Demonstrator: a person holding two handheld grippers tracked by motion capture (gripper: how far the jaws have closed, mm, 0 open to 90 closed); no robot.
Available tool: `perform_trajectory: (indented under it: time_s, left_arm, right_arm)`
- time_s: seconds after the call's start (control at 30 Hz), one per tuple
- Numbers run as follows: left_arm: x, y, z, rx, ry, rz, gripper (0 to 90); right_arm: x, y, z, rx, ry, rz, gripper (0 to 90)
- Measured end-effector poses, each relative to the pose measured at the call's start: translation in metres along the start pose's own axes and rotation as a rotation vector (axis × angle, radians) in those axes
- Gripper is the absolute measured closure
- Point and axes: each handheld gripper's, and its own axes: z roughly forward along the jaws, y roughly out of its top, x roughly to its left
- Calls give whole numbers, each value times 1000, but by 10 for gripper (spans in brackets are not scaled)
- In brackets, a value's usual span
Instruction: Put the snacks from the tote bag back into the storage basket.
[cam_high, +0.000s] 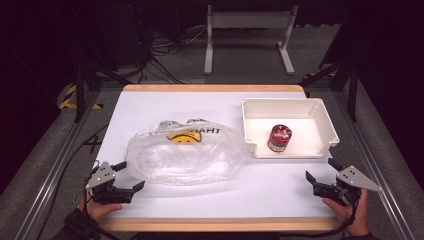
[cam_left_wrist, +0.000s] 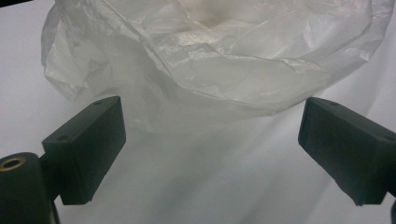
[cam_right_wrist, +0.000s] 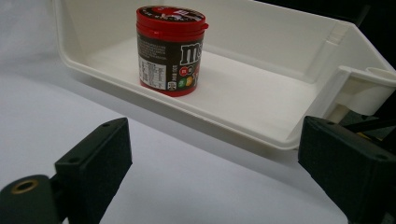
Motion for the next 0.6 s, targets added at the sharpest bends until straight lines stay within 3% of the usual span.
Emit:
perform_trajectory:
  time_s: [0.27,0.6]
  left_arm:
    - [1,0,0,5,-3,-7,85]
    - [2,0,1,5,-3,-16,85]
  right_arm:
    - [2,1,2,15,5,-25,101]
    - [2,1,2,17,6,-21,101]
